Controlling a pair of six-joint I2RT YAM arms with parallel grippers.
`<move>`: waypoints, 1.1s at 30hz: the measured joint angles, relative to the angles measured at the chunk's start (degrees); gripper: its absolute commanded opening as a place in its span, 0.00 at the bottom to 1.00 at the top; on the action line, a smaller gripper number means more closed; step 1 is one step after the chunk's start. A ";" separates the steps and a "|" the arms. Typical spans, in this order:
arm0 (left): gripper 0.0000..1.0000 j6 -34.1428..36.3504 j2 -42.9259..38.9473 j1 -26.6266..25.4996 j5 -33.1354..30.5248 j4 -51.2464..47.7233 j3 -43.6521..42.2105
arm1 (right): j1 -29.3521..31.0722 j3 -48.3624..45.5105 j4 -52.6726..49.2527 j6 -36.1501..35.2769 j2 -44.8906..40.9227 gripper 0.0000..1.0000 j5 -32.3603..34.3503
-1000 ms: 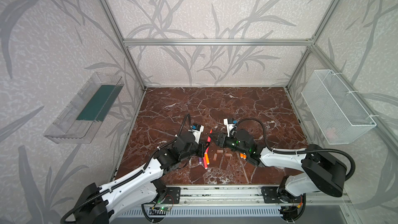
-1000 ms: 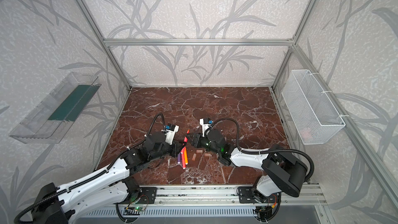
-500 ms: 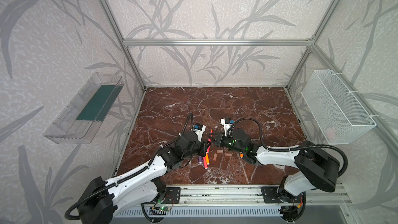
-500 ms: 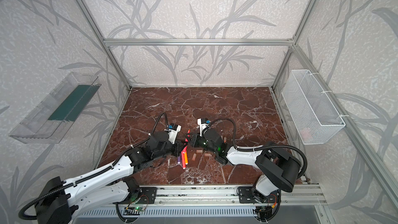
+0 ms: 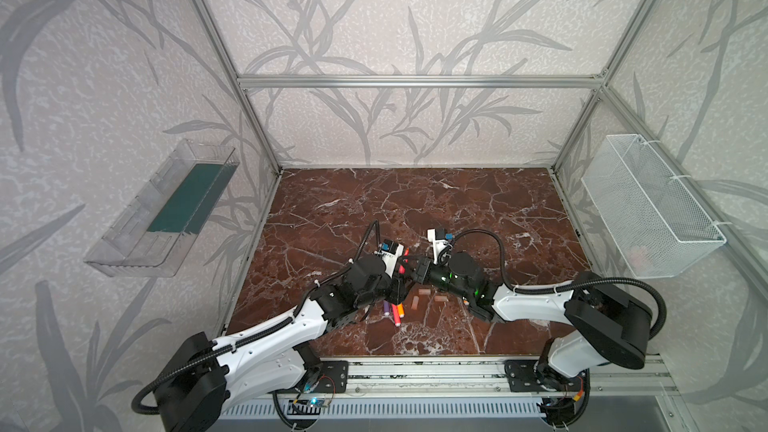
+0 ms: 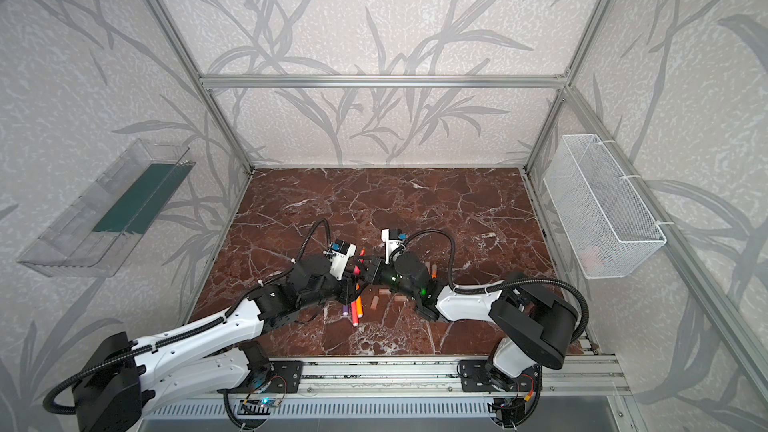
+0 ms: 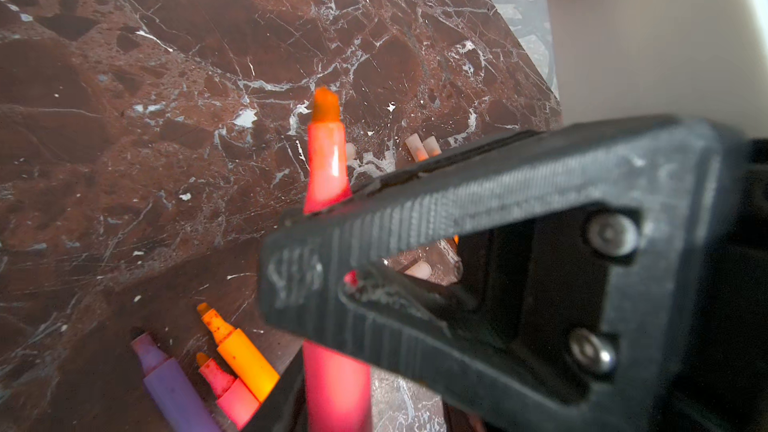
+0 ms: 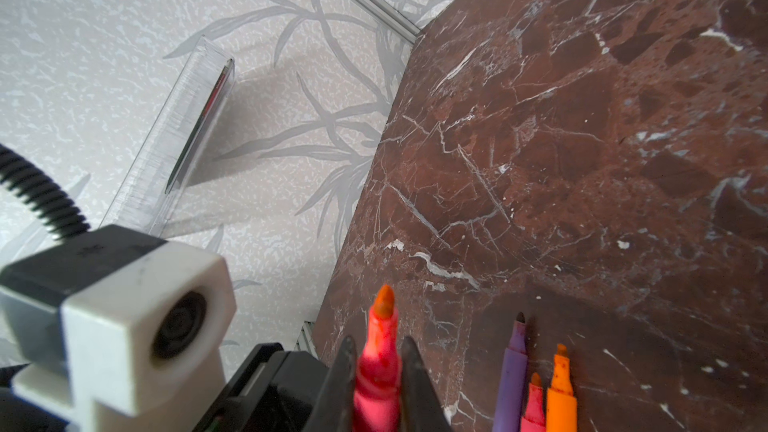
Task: Insert the pens into the pen caps
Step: 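Grasp and lift the pink highlighter upright with the left gripper while the right gripper approaches, then move the right gripper back over a pale pink cap on the table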
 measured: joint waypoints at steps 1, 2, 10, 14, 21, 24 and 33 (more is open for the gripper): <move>0.39 0.02 0.28 -0.02 0.00 0.39 -0.04 | 0.17 -0.20 0.61 0.17 0.00 0.00 0.28; 0.32 0.07 0.52 -0.02 -0.04 0.72 -0.09 | 0.37 -0.26 1.05 0.26 0.00 0.00 0.50; 0.00 -0.09 0.09 0.09 -2.27 1.81 -0.79 | 1.46 -0.79 3.02 0.83 0.07 0.07 1.75; 0.00 -0.17 -0.68 0.00 -3.04 1.75 -1.05 | 1.68 -0.87 2.60 0.81 -0.55 0.37 2.69; 0.00 -0.24 -2.78 0.15 -5.14 1.20 -1.14 | 1.77 -4.39 -8.17 -1.73 -10.58 0.51 10.56; 0.00 -0.76 -3.32 1.40 -6.40 0.09 -1.14 | 1.25 -2.67 -21.31 -3.96 -16.79 0.52 16.57; 0.00 -3.08 -3.26 8.31 -6.56 -2.75 -2.73 | -4.50 12.20 -49.99 -16.13 -13.27 0.52 23.85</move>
